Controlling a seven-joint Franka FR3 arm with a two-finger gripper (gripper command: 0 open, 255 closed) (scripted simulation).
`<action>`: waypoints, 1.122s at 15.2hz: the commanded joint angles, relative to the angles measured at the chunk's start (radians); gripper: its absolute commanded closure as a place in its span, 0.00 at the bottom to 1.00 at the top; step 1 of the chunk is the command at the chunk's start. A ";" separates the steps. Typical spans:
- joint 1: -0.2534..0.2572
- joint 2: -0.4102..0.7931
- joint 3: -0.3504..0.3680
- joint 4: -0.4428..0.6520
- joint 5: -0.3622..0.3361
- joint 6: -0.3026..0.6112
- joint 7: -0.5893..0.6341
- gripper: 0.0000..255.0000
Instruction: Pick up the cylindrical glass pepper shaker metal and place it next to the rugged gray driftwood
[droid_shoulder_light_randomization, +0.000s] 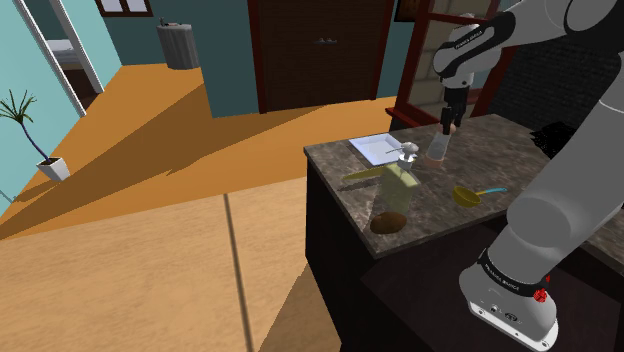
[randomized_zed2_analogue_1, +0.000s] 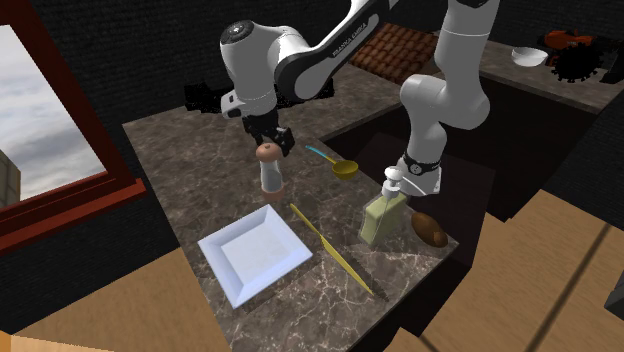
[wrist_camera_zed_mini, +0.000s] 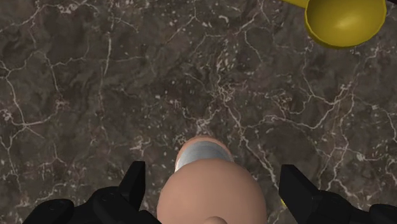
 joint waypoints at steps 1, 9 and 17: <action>0.000 0.000 0.000 -0.001 0.000 0.002 -0.001 0.00; 0.000 0.000 0.000 -0.002 0.000 0.002 0.000 1.00; 0.000 -0.006 0.000 0.006 -0.002 -0.011 -0.001 1.00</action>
